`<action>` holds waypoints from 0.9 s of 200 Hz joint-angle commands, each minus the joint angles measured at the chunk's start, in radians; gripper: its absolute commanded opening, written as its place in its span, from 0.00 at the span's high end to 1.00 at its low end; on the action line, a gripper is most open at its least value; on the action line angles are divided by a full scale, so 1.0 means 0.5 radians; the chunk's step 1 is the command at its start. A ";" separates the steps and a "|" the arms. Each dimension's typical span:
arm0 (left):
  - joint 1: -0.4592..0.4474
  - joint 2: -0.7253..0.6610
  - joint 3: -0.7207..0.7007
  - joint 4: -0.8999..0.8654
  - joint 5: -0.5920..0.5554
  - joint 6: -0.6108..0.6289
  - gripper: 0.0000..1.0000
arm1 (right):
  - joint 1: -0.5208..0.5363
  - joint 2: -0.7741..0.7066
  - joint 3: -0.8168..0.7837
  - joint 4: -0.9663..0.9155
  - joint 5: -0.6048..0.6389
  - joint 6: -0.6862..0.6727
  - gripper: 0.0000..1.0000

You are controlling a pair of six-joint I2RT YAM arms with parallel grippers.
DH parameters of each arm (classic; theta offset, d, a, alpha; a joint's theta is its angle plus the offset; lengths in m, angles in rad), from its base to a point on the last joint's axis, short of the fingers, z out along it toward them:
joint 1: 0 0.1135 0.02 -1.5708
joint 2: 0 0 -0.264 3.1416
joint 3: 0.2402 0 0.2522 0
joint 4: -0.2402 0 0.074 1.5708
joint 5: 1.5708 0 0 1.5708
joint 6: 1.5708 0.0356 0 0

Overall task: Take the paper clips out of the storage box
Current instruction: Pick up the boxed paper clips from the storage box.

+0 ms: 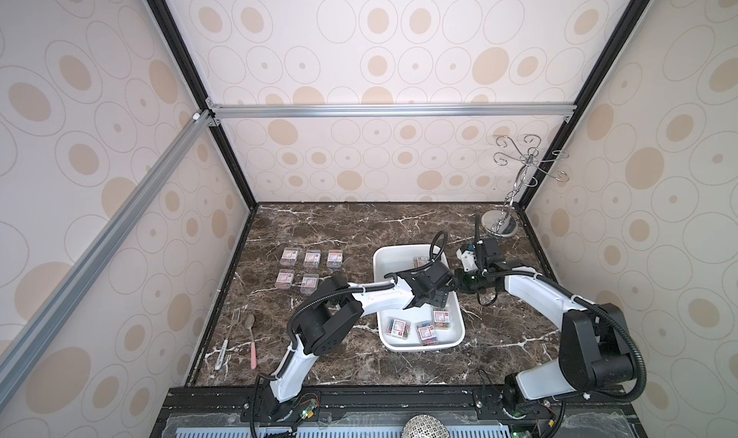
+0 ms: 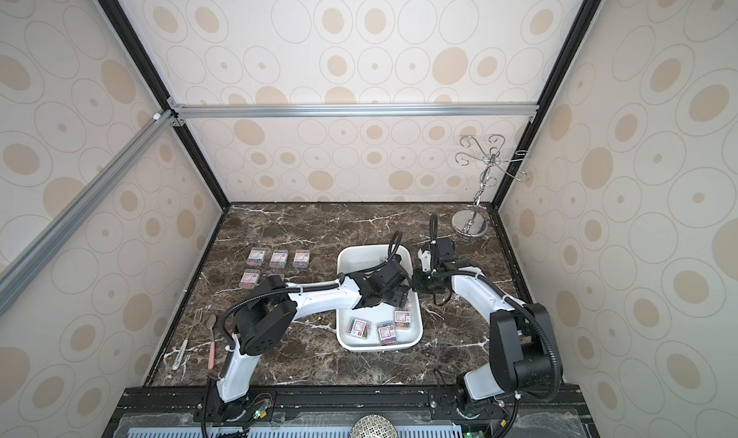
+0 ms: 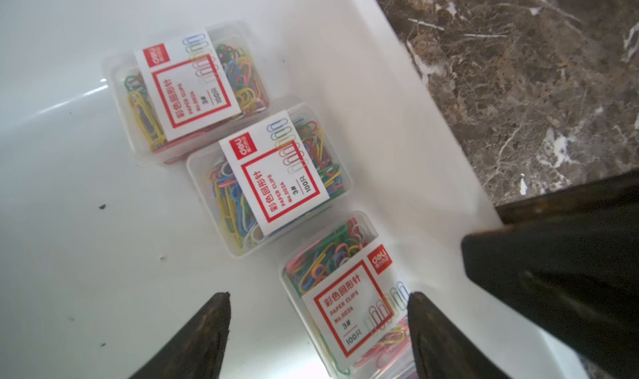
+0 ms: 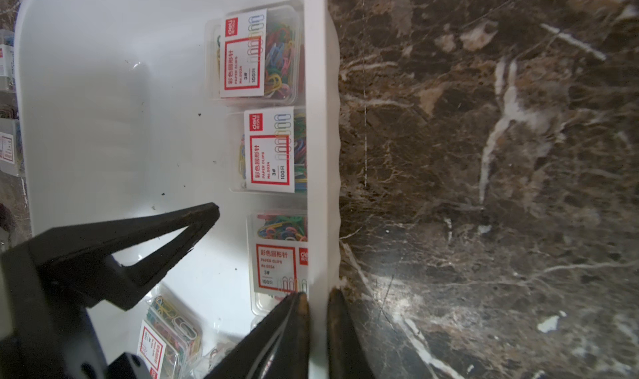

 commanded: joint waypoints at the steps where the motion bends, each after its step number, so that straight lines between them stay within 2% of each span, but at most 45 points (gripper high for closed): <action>1: -0.018 0.041 0.077 0.043 0.037 -0.071 0.20 | -0.011 -0.012 -0.008 0.024 -0.063 0.010 0.90; 47: -0.024 0.090 0.064 0.132 0.104 -0.089 0.20 | -0.017 -0.009 -0.010 0.021 -0.063 0.004 0.90; 83: -0.027 0.146 0.118 0.003 0.030 -0.073 0.21 | -0.021 -0.008 -0.015 0.019 -0.055 -0.001 0.90; 180: 0.007 -0.030 -0.026 -0.175 -0.122 0.048 0.22 | -0.027 -0.001 -0.014 0.018 -0.064 -0.001 0.91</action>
